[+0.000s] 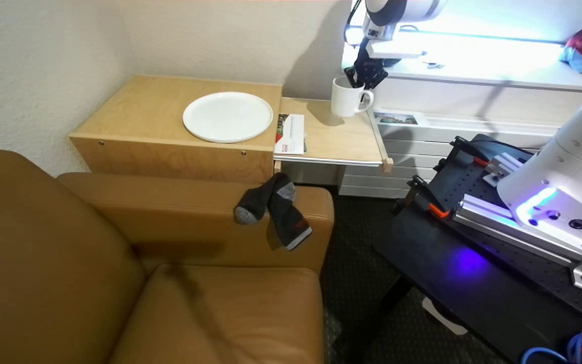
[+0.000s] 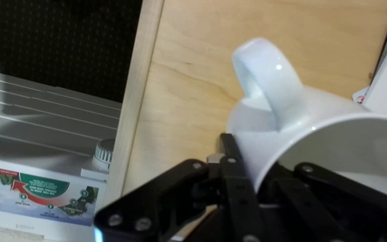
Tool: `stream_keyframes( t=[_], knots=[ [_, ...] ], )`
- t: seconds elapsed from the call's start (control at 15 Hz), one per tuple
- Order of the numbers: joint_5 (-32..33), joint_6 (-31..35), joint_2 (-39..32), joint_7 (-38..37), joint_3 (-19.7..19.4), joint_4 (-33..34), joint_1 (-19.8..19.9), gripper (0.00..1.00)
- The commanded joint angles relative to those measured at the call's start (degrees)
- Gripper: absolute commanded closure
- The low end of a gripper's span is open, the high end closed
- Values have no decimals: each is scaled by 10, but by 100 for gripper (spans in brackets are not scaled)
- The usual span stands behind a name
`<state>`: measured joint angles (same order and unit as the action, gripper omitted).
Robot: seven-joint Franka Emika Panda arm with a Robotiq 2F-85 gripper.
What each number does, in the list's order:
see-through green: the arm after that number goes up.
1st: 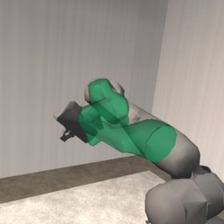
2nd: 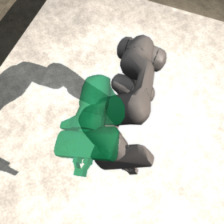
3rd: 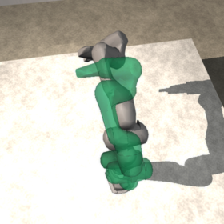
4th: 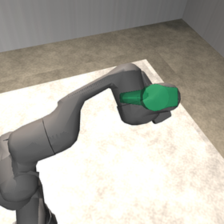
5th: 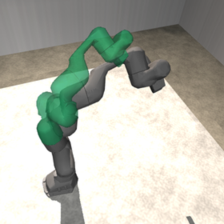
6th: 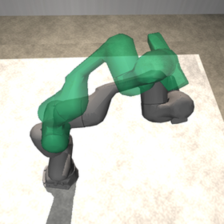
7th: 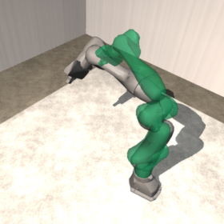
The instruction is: Open the first top drawer then put the white cup on the drawer, then put the lemon in the white cup
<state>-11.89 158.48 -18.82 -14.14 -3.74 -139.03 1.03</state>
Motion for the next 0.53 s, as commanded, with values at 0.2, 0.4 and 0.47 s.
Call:
stream_keyframes(
  t=[0.2, 0.4, 0.47],
  knots=[
    [-173, 183, -12, 129, 133, -93, 92, 99],
    [-163, 222, -31, 114, 127, -103, 70, 99],
    [-153, 230, -39, 98, 101, -104, 44, 99]
  ],
)
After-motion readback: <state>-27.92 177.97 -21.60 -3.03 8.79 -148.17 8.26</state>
